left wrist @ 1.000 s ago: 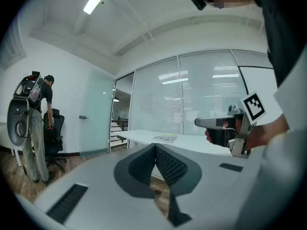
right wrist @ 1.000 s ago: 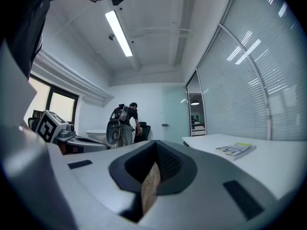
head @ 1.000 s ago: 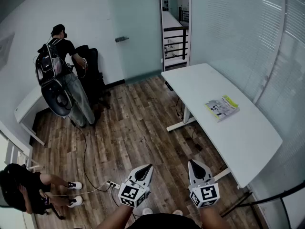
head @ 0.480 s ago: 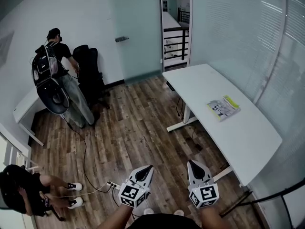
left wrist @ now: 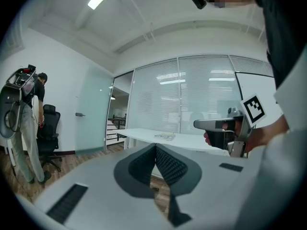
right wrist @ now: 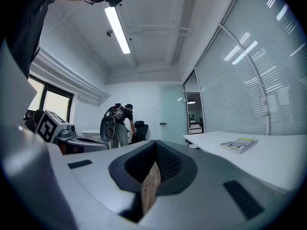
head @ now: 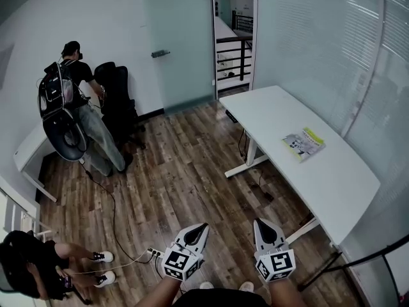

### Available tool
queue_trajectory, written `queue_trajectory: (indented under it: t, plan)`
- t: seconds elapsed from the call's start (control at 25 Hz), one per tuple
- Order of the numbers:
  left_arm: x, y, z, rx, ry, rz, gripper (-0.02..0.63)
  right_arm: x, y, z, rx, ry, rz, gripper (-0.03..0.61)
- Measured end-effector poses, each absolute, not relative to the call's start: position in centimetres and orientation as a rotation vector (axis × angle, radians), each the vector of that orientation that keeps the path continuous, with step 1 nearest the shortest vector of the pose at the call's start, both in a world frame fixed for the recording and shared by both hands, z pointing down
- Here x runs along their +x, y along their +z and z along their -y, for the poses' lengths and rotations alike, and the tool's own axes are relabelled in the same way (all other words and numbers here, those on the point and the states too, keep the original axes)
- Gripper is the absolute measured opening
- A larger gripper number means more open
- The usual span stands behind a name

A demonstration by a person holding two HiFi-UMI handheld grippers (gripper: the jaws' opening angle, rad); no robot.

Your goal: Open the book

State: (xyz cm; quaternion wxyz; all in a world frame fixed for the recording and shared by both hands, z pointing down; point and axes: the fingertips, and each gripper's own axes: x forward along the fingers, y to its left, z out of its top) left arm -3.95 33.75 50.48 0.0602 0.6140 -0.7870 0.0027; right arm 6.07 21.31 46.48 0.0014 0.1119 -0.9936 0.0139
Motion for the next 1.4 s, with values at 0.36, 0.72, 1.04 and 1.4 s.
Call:
queue_trajectory:
  t: [0.36,0.72,1.04,1.4]
  plan:
    - [-6.2,51.6,-34.0,1.930,0.035,2.318,0.012,3.6,48.7,-23.2,0.402,0.077,3.063,0.005]
    - [-9.2,53.1,-31.9,1.937,0.058,2.290,0.012,-0.6,49.8,-20.9,0.394,0.078,3.074,0.005]
    - [-13.1,52.9,-26.0,1.925,0.098,2.314,0.012,-3.1,48.4,-14.7,0.414,0.040,3.097,0.005]
    - [-14.8,53.2,-17.0,1.952,0.111,2.267,0.011,-5.4,49.5,-5.9,0.446,0.052,3.060,0.005]
